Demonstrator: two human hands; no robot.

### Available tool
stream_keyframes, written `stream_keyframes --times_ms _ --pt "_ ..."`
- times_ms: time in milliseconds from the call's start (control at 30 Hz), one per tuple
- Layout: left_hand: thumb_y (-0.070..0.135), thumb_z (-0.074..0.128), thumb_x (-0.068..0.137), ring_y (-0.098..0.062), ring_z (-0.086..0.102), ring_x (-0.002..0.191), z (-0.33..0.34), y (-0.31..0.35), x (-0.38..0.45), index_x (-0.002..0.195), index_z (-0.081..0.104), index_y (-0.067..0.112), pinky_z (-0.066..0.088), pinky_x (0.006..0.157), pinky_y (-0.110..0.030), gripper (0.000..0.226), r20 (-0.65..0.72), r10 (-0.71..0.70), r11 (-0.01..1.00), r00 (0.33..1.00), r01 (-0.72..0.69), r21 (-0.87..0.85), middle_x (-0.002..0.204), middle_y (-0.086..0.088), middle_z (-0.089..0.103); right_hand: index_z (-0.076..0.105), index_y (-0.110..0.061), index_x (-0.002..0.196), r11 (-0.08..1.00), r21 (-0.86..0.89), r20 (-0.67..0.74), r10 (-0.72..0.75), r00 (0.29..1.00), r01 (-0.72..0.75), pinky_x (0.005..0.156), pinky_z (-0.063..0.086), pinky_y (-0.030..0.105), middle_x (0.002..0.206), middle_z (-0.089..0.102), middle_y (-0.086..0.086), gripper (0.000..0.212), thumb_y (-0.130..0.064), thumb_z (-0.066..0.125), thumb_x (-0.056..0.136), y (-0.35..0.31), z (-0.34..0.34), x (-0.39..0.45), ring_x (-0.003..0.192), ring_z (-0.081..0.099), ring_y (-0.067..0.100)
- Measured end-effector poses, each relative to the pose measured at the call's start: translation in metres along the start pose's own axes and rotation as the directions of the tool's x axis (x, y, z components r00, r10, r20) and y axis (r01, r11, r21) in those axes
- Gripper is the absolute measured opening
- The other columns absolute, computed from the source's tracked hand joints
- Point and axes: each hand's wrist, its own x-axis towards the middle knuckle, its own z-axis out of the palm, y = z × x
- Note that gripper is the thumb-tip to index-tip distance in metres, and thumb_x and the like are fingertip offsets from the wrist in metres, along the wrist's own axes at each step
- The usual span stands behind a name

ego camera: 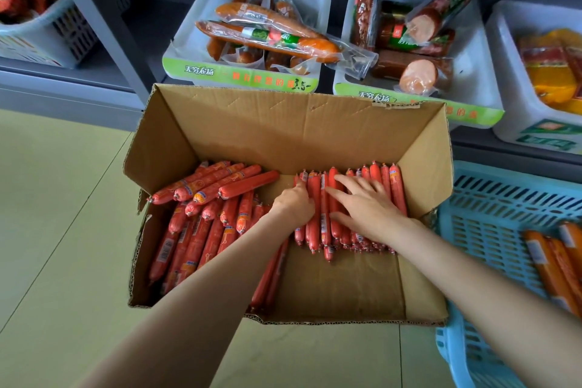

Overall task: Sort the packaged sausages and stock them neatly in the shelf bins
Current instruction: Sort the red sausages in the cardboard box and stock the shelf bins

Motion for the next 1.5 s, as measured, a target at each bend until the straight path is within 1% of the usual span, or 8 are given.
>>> stream_keyframes --times_ms 233,367,533,700,867,1067,1333,1500 --pt "0.033 0.036 0.099 -0.035 0.049 0.122 0.0 -0.003 -0.001 0.147 0.017 0.008 0.025 0.11 -0.042 0.057 -0.054 0.043 0.975 0.998 -0.03 0.218 0.128 -0.019 0.055 0.039 -0.022 0.143 0.985 -0.086 -0.144 -0.16 0.976 0.149 0.115 0.011 0.043 0.152 0.027 0.008 0.061 -0.049 0.053 0.089 -0.001 -0.002 -0.005 0.142 0.018 0.026" --pt "0.026 0.036 0.099 -0.036 0.053 0.117 -0.006 -0.015 -0.008 0.142 0.031 0.009 0.039 0.099 -0.04 0.046 -0.028 0.176 0.952 0.984 -0.163 0.258 0.127 -0.019 0.056 0.06 -0.013 0.124 0.935 -0.263 -0.012 -0.248 0.969 0.236 0.106 0.03 0.055 0.136 0.049 0.022 0.096 -0.069 0.076 0.048 -0.013 0.025 -0.017 0.129 0.045 0.035" --pt "0.015 0.032 0.098 -0.016 0.042 0.131 -0.021 -0.043 -0.031 0.143 0.032 0.021 0.011 0.115 -0.029 0.045 0.07 0.47 0.685 0.88 -0.414 0.6 0.139 0.0 0.048 0.065 -0.016 0.12 0.913 -0.367 -0.003 -0.192 0.981 0.177 0.093 0.043 0.059 0.132 0.054 0.021 0.108 -0.064 0.085 0.026 -0.025 0.041 -0.01 0.119 0.054 0.038" --pt "0.021 0.04 0.097 -0.012 0.009 0.145 -0.038 -0.082 -0.065 0.145 0.031 0.025 -0.003 0.116 -0.029 0.049 0.241 0.455 0.551 0.857 -0.484 0.68 0.155 0.005 0.022 0.065 -0.017 0.115 0.924 -0.349 -0.014 -0.172 0.985 0.156 0.088 0.043 0.063 0.129 0.054 0.019 0.095 -0.047 0.091 0.03 -0.027 0.027 -0.007 0.115 0.055 0.038" --pt "0.027 0.035 0.1 -0.02 -0.005 0.146 -0.042 -0.096 -0.084 0.148 0.011 0.041 0.001 0.117 -0.042 0.055 0.277 0.425 0.539 0.862 -0.486 0.688 0.158 0.007 0.004 0.021 -0.016 0.148 0.955 -0.167 0.037 -0.244 0.969 0.246 0.114 -0.007 0.054 0.158 0.004 0.007 0.084 -0.054 0.059 0.083 -0.042 0.009 -0.008 0.146 -0.009 0.025" --pt "0.035 0.028 0.102 -0.037 -0.007 0.143 -0.027 -0.078 -0.082 0.146 0.013 0.045 0.007 0.111 -0.06 0.048 0.332 0.339 0.431 0.88 -0.459 0.777 0.159 0.003 -0.006 0.009 -0.002 0.148 0.99 0.09 0.128 -0.123 0.984 0.112 0.118 -0.002 0.046 0.153 0.027 0.013 0.069 0.001 0.041 0.087 -0.073 0.006 0.017 0.146 -0.001 0.019" --pt "0.026 0.035 0.1 -0.029 0.001 0.144 -0.043 -0.102 -0.083 0.145 0.021 0.043 0.007 0.116 -0.043 0.05 0.257 0.473 0.417 0.843 -0.471 0.777 0.155 0.003 0.015 0.025 -0.004 0.142 0.996 0.076 0.183 -0.069 0.981 0.056 0.116 -0.009 0.052 0.149 0.032 0.011 0.063 0.002 0.045 0.083 -0.074 0.013 0.033 0.146 -0.003 0.017" --pt "0.023 0.037 0.099 -0.025 -0.004 0.145 -0.045 -0.112 -0.078 0.145 0.024 0.041 0.003 0.117 -0.04 0.05 0.258 0.471 0.396 0.843 -0.464 0.792 0.157 0.002 0.007 0.043 -0.017 0.129 0.904 0.415 0.006 -0.112 0.994 0.1 0.115 0.008 0.035 0.128 0.055 -0.003 0.053 0.008 0.042 0.083 -0.057 0.006 0.037 0.134 0.032 0.019"
